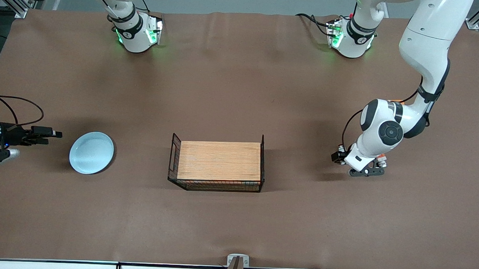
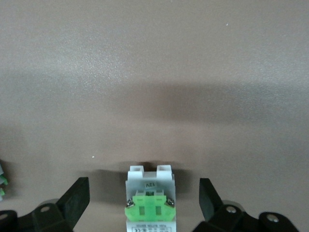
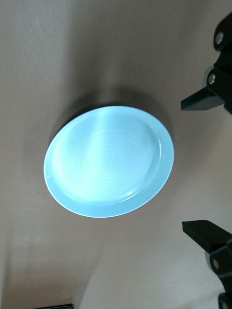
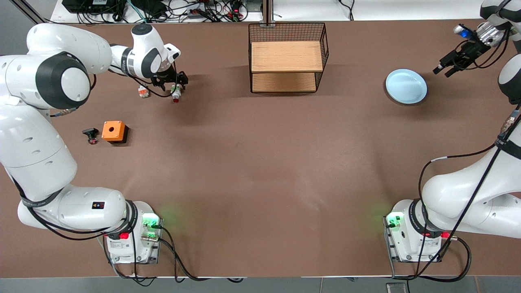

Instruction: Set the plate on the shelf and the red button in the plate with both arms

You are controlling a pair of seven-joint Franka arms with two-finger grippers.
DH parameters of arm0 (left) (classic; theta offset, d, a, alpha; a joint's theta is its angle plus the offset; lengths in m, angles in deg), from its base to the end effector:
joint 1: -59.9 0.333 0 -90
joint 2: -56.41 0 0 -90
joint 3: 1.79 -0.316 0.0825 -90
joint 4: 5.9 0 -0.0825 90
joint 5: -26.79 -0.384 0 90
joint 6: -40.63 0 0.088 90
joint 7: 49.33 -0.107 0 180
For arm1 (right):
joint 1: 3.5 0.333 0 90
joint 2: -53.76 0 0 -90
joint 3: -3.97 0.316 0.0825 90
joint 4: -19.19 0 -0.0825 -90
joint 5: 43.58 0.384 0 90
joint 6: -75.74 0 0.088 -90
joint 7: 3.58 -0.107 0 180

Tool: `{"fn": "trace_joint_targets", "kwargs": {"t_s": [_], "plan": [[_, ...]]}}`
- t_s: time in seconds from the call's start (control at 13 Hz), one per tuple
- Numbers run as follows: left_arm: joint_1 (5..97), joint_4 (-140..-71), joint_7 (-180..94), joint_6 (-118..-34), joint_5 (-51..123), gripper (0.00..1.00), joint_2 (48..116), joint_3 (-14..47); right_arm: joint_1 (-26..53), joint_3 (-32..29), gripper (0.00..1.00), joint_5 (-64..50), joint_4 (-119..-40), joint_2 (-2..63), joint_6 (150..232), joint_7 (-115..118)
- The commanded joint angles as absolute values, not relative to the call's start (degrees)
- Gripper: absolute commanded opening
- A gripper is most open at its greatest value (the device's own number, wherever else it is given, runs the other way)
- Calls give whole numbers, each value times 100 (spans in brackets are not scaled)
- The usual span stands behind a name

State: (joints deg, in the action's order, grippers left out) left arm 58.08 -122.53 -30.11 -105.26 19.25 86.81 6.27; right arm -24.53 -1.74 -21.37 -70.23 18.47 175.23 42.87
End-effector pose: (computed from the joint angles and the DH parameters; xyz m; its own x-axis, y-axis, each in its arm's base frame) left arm 0.5868 -0.1033 0.1808 0.9973 0.0721 -0.0106 0.0721 -0.9974 -0.0052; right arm 0.5994 -0.2546 0.2633 0.9681 0.2253 -0.1095 0.1449 -0.8602 -0.4889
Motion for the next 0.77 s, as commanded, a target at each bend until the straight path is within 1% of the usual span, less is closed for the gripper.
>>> {"fn": "trace_joint_targets", "kwargs": {"t_s": [0.0,0.15,0.39,0.54,0.62,0.69], "plan": [[5788,-12455,-2798,-10500,1791,100,8445,673,-2347,-139,100,-1976,-6914,1658,17653,4379],[5805,-12456,-2753,-10500,1791,100,8462,753,-2153,-139,100,-2011,-6949,1606,18031,4502],[5805,-12447,-2753,-10509,1800,99,8515,753,-2161,-139,100,-1959,-6905,1579,18077,4520],[5814,-12438,-2762,-10509,1800,94,8524,753,-2126,-139,100,-1923,-6888,1570,18173,4502],[5823,-12438,-2762,-10509,1800,89,8524,753,-2082,-139,100,-1941,-6896,1570,18417,4476],[5823,-12447,-2753,-10509,1808,79,8524,753,-2047,-139,100,-1967,-6922,1527,18637,4537]]}}
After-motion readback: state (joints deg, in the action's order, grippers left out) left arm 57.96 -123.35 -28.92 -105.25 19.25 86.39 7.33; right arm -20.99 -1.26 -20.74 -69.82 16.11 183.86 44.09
